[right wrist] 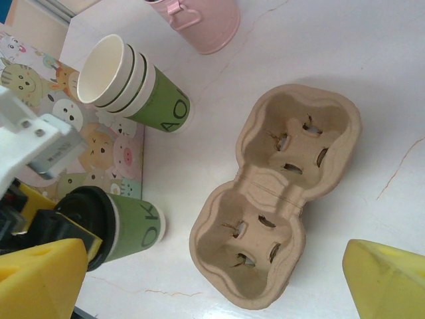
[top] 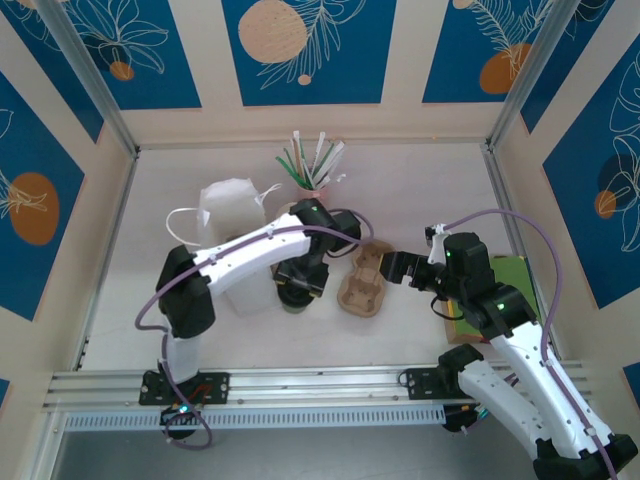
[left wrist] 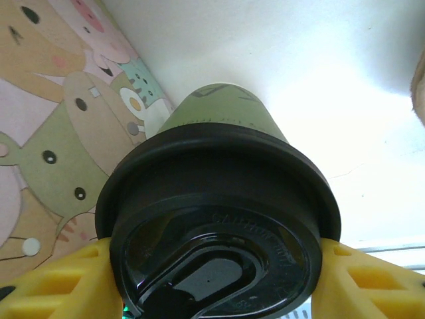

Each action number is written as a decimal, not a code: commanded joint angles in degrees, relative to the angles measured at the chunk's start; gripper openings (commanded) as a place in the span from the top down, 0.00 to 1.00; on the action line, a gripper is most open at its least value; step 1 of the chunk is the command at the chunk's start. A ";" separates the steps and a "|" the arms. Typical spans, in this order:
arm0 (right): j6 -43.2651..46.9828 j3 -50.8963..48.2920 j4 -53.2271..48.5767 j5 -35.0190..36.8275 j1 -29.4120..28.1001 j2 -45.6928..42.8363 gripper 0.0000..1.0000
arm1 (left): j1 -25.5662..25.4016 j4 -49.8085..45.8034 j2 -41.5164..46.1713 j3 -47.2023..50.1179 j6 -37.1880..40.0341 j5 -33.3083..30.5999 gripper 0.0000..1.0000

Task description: Pack the takeout coffee

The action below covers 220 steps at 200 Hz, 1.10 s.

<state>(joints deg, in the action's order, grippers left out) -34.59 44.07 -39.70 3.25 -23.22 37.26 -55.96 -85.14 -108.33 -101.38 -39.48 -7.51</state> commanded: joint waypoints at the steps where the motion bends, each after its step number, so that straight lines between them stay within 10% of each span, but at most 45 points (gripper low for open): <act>1: 0.59 -0.90 0.42 -0.33 0.32 0.37 0.01 | 1.59 0.78 4.79 2.70 2.11 0.91 0.48; 220: 0.76 -1.22 1.11 -1.29 0.59 1.24 0.01 | -1.34 7.55 -0.28 1.94 2.65 7.60 0.48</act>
<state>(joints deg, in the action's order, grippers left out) -34.59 43.42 -39.46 3.01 -22.85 38.59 -57.14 -77.21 -106.96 -100.07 -37.15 -0.60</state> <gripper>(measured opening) 0.988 0.598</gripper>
